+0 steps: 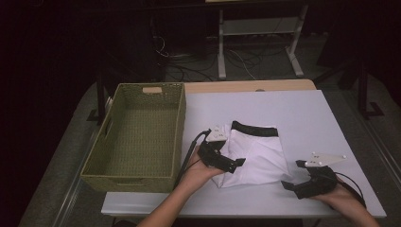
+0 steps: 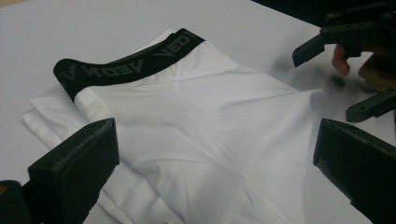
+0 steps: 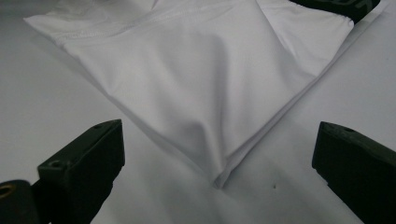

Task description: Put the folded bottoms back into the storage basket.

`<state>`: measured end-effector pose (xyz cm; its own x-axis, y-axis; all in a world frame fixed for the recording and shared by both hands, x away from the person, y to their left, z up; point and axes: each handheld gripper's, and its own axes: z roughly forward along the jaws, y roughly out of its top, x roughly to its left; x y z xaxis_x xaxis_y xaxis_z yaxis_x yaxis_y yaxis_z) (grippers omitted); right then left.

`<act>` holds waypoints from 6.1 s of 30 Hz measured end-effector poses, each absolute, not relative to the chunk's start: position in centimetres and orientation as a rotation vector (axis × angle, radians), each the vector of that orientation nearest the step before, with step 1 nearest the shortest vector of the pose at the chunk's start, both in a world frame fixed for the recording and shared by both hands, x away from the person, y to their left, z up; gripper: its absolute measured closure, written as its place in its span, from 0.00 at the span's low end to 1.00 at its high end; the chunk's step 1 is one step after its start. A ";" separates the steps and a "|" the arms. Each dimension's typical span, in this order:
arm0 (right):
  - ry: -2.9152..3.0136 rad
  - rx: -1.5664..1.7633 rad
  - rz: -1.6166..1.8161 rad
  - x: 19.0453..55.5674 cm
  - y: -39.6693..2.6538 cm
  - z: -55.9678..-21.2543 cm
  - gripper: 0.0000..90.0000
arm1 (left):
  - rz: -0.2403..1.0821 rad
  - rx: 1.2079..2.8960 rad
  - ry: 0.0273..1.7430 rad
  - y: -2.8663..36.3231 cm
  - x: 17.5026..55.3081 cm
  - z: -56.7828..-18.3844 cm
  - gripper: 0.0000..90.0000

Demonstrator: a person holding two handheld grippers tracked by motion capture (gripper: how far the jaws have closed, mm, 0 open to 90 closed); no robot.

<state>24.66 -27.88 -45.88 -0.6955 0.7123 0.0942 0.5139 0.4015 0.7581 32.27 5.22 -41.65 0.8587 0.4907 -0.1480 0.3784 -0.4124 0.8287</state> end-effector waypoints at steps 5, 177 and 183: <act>2.414 1.087 1.178 24.7 -28.0 -45.9 0.03 | 0.157 2.062 0.649 4.9 32.8 -42.2 0.00; 2.513 0.997 1.091 24.9 -27.5 -46.4 0.92 | 0.106 2.171 0.846 2.4 42.8 -45.5 0.86; 2.516 0.984 1.086 24.9 -27.5 -46.3 0.94 | 0.101 2.161 0.837 2.5 42.8 -45.4 0.87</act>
<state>24.95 -27.45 -46.31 -0.7484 0.6613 0.0519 0.4913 0.5001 0.7131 42.76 2.51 -45.44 0.7781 0.5966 -0.1963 0.5330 -0.4619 0.7090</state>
